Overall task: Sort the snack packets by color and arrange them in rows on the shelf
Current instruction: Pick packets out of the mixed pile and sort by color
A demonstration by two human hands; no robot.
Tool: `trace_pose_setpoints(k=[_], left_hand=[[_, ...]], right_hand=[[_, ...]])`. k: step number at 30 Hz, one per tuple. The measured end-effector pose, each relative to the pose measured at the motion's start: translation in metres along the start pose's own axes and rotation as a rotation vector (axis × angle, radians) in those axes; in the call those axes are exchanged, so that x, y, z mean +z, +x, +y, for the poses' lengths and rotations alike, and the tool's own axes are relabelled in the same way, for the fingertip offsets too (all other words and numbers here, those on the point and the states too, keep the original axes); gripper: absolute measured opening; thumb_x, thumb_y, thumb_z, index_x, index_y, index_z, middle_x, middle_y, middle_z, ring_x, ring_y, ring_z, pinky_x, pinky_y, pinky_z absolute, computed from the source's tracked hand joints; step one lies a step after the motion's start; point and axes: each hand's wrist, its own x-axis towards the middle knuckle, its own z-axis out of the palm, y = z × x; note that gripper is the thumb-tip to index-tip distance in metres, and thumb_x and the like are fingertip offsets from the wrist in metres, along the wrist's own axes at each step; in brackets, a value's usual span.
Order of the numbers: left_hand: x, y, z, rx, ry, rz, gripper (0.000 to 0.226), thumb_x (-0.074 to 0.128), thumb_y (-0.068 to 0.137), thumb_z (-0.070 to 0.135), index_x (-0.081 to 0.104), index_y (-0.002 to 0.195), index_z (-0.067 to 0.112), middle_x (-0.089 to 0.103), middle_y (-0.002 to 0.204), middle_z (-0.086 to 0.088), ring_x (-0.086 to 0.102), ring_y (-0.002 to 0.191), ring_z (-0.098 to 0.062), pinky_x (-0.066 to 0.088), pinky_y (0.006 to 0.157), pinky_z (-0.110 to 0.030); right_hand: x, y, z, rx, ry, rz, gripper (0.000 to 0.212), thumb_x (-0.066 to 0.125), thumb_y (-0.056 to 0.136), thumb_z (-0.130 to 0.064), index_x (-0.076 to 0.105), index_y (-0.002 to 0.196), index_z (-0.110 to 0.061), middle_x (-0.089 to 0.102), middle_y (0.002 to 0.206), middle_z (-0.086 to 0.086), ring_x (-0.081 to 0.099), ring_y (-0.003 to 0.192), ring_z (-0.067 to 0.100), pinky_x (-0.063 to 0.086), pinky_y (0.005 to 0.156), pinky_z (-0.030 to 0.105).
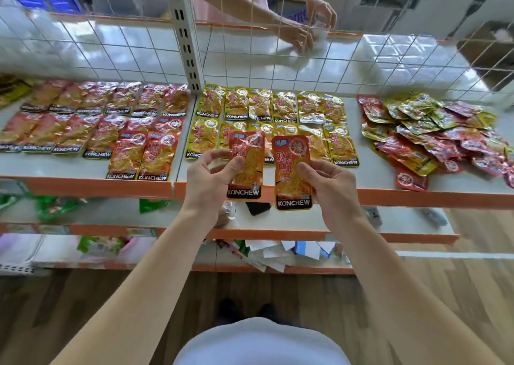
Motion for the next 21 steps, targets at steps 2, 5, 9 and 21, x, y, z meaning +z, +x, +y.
trace_pose_setpoints(k=[2, 5, 9, 21], left_hand=[[0.0, -0.006, -0.003, 0.009, 0.005, 0.025, 0.038, 0.085, 0.064, 0.042, 0.07, 0.096, 0.028, 0.075, 0.106, -0.011, 0.073, 0.1, -0.032, 0.054, 0.094, -0.058], [-0.002, -0.014, -0.008, 0.017, 0.008, 0.053, 0.043, 0.085, 0.068, 0.041, 0.069, 0.105, 0.024, 0.076, 0.107, -0.009, 0.072, 0.102, -0.029, 0.055, 0.095, -0.054], [-0.011, -0.024, -0.01, 0.015, 0.021, 0.086, 0.038, 0.08, 0.083, 0.026, 0.07, 0.118, 0.012, 0.076, 0.106, -0.006, 0.073, 0.101, -0.024, 0.056, 0.096, -0.049], [-0.109, -0.029, 0.011, -0.001, -0.068, 0.155, 0.016, 0.078, 0.085, 0.017, 0.074, 0.1, 0.02, 0.079, 0.097, -0.002, 0.074, 0.098, -0.025, 0.052, 0.101, -0.052]], right_hand=[[-0.003, -0.002, -0.001, 0.002, 0.02, -0.023, 0.011, 0.071, 0.088, -0.012, 0.071, 0.099, -0.009, 0.076, 0.098, 0.011, 0.075, 0.091, 0.026, 0.06, 0.083, 0.044], [-0.007, -0.005, -0.001, 0.01, 0.021, -0.053, 0.01, 0.07, 0.09, -0.013, 0.072, 0.099, -0.01, 0.077, 0.097, 0.008, 0.074, 0.093, 0.025, 0.06, 0.082, 0.043], [-0.002, -0.011, 0.001, 0.012, 0.007, -0.091, 0.009, 0.065, 0.093, -0.006, 0.073, 0.098, -0.009, 0.076, 0.101, 0.013, 0.074, 0.095, 0.028, 0.06, 0.081, 0.041], [0.094, -0.041, 0.009, -0.009, 0.014, -0.193, 0.012, 0.064, 0.092, -0.002, 0.073, 0.097, -0.009, 0.078, 0.092, 0.006, 0.075, 0.087, 0.022, 0.06, 0.069, 0.026]])
